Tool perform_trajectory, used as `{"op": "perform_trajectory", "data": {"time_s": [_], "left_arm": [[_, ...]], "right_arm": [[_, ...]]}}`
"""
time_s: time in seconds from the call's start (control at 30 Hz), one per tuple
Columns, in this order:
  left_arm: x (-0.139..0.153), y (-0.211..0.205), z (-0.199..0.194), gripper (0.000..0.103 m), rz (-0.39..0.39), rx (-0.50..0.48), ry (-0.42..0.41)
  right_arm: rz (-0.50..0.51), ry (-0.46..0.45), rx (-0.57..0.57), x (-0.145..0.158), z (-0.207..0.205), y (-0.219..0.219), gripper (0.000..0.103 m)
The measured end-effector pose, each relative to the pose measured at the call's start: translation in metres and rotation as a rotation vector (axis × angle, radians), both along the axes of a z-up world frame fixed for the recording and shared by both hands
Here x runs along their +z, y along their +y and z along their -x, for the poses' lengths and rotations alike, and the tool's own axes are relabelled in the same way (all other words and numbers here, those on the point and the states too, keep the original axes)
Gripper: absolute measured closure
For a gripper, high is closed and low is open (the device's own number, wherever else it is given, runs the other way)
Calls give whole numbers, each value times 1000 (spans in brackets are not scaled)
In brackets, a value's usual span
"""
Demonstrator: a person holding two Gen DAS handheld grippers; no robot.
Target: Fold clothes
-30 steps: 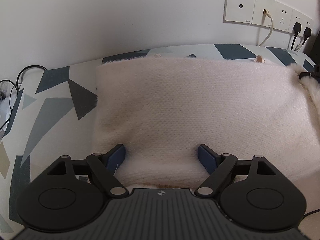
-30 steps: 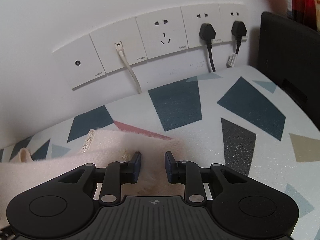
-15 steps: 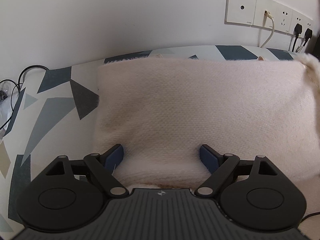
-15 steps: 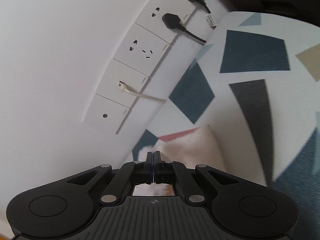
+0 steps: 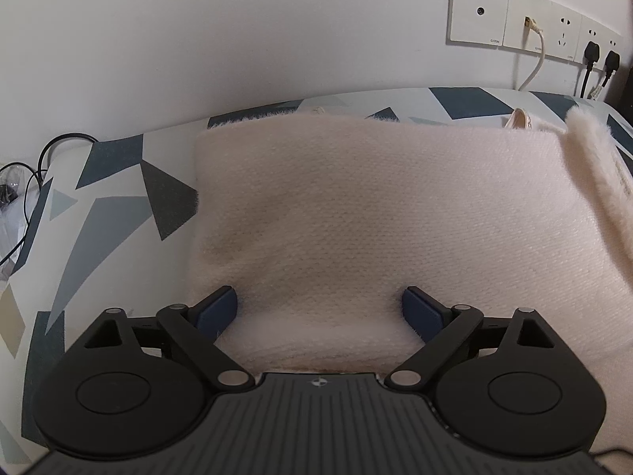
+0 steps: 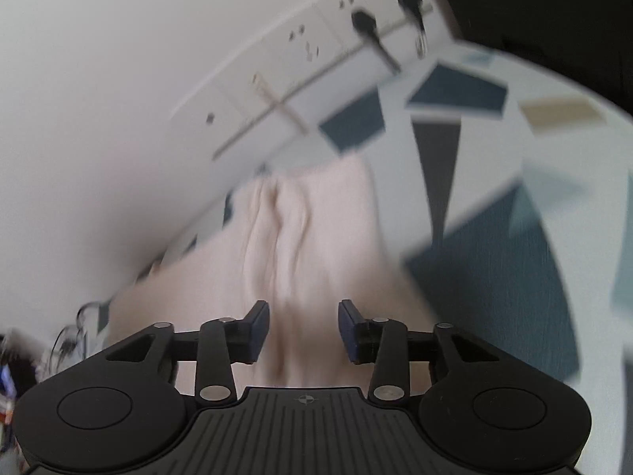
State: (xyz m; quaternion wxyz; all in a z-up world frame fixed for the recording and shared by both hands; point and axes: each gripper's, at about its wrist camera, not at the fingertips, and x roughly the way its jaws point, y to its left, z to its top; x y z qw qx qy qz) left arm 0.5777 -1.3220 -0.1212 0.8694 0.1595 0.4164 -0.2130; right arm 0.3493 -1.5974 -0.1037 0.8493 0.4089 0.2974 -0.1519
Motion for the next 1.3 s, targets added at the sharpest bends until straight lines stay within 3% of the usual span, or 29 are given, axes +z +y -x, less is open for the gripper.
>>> {"op": "perform_trajectory", "data": {"time_s": [0.07,0.2,0.23,0.3,0.4,0.47,0.53,0.6,0.63,0.67,0.83,1.0,1.07,1.23,1.3], "left_arm": [[0,-1,0,8,-6,-5,-3],[0,-1,1,8,-16,-11,-14],[0,-1,1,7,-18,-13,-19],[-1,-2,2,6,-25,-18,-28],[0,-3,1,6,-33,-27,-25],[0,-3,-1,6,-34,-26,-14],[0,-3,-3,6,-31,-18,-5],[0,-2,-5,5,-25,-10,5],[1,-2,-5,5,-24,-11,6],[2,-1,-5,5,-25,-15,6],[22,15,12,6,2,-15,-3],[45,55,47,6,96,-82,35],[46,74,60,6,111,-99,48],[31,115,92,6,60,-80,47],[22,129,101,6,54,-52,78]], "right_arm": [[-19,29,4,-6,4,16,43],[-14,35,-4,-18,-2,27,44],[-28,18,-22,-22,-4,25,49],[-28,-22,-65,-20,-4,21,80],[16,-75,-129,-8,0,19,83],[80,-86,-170,2,4,17,103],[118,-54,-204,6,9,7,102],[146,-25,-197,10,13,0,97],[166,-4,-201,14,16,1,87],[182,16,-206,18,20,1,69],[206,81,-263,23,61,22,33],[198,179,-290,16,106,57,24],[215,209,-298,13,124,73,12],[218,274,-331,5,155,100,1],[215,300,-337,2,162,108,1]]}}
